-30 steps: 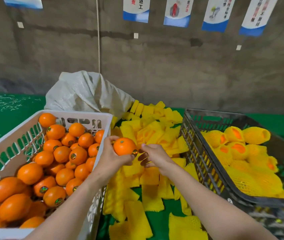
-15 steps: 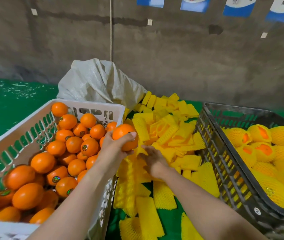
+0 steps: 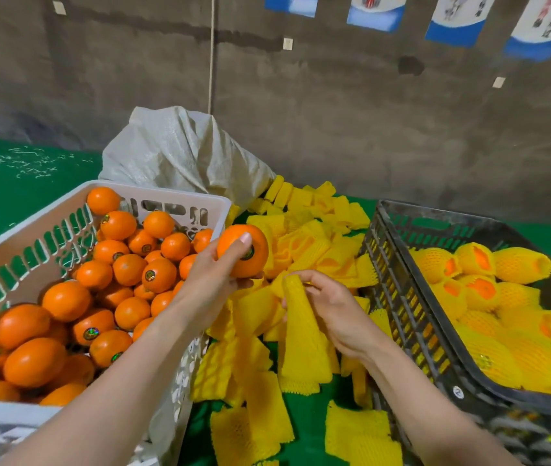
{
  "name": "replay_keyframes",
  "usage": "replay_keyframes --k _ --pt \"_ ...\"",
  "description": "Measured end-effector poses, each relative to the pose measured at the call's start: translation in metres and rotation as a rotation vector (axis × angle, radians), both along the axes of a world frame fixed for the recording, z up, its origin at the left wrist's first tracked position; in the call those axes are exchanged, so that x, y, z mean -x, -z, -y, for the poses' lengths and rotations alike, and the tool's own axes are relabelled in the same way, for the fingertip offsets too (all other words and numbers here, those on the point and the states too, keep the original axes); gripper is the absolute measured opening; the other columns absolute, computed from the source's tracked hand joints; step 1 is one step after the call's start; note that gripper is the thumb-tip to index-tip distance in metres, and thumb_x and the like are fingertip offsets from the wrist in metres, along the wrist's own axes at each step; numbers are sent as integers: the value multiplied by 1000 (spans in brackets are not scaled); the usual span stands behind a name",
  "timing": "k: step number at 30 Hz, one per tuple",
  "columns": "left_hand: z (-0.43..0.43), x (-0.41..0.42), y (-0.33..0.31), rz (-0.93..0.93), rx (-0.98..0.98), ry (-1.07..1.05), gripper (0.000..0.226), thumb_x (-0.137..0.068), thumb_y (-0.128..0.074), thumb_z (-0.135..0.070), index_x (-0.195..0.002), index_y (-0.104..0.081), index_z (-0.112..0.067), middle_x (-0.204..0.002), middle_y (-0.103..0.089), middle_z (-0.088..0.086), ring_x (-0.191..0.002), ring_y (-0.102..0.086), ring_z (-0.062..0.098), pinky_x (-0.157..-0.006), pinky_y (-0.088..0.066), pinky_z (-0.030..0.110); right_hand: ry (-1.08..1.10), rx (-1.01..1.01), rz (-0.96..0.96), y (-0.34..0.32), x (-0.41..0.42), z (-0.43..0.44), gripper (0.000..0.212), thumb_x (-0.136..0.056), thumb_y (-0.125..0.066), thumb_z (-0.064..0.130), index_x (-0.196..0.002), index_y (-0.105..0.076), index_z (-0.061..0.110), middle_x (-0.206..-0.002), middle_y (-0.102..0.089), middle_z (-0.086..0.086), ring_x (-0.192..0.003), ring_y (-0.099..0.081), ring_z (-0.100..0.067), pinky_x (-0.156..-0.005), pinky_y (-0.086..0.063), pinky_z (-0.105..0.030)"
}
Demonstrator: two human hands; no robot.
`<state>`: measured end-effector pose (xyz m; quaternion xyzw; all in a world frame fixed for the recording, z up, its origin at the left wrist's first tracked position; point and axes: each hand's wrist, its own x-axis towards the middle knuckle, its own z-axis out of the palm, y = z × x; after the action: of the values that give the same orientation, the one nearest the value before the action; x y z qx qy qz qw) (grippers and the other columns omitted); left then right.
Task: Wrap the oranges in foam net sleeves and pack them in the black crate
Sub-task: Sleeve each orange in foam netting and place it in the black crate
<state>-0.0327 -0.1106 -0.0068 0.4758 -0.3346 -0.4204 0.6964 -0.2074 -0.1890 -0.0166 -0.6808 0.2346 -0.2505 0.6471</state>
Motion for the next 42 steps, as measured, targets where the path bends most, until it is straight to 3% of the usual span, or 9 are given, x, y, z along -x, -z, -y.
replay_keyframes --k 6,10,14,18,21,30,34,39,42 --pt "-2 63 3 57 57 -267 57 -65 -60 -58 -113 -56 -28 -107 -66 -1 -95 -66 12 -81 -55 31 69 -255 90 -4 9 -29 21 -88 -50 -5 -106 -58 1 -64 -66 -6 -51 -62 -14 -51 -53 -24" --pt "-8 97 17 170 63 -573 55 -76 -67 -46 -122 -42 -28 -108 -50 -18 -92 -54 -6 -72 -43 5 352 -94 34 12 1 -48 17 -86 -58 -2 -96 -68 8 -83 -70 -5 -71 -65 -11 -66 -55 -23" --pt "-10 110 32 151 52 -688 49 -82 -70 -23 -119 -37 -26 -104 -42 -22 -82 -51 -20 -61 -38 -2 521 113 -127 38 -5 -64 15 -91 -54 8 -103 -64 8 -108 -66 -10 -105 -59 -24 -94 -47 -41" --pt "-12 112 39 150 37 -729 48 -81 -71 -22 -116 -38 -26 -103 -42 -23 -84 -51 -13 -61 -37 -2 661 311 -57 49 3 -79 18 -92 -46 4 -86 -56 16 -93 -58 -3 -95 -52 -21 -83 -41 -23" --pt "-11 111 40 98 0 -721 45 -82 -70 -26 -113 -37 -29 -100 -42 -23 -83 -50 -5 -58 -38 -2 678 308 35 46 4 -90 23 -97 -44 15 -80 -50 30 -84 -55 12 -83 -51 -5 -69 -37 -11" --pt "-25 103 44 73 -51 -457 47 -79 -65 -41 -114 -41 -21 -105 -51 -4 -89 -54 6 -69 -45 17 396 323 194 31 24 -76 19 -91 -51 33 -78 -53 19 -67 -48 12 -62 -45 4 -59 -35 -12" --pt "-38 103 41 -78 13 -175 53 -68 -62 -46 -117 -54 -31 -111 -61 6 -73 -61 11 -61 -47 23 209 261 193 11 42 -57 59 -68 -56 72 -82 -54 15 -67 -57 11 -61 -50 7 -57 -39 -10" --pt "-38 107 36 5 64 -91 52 -81 -59 -30 -130 -47 -36 -122 -53 -14 -92 -63 -5 -74 -54 17 5 421 128 9 49 -57 54 -72 -53 71 -84 -56 18 -68 -61 23 -63 -52 11 -60 -39 -5" --pt "-39 112 34 -104 9 17 39 -84 -58 -29 -122 -55 -36 -107 -67 -11 -93 -67 6 -72 -56 23 86 434 84 14 46 -60 40 -72 -65 60 -72 -66 20 -71 -63 13 -67 -54 -1 -69 -48 -23"
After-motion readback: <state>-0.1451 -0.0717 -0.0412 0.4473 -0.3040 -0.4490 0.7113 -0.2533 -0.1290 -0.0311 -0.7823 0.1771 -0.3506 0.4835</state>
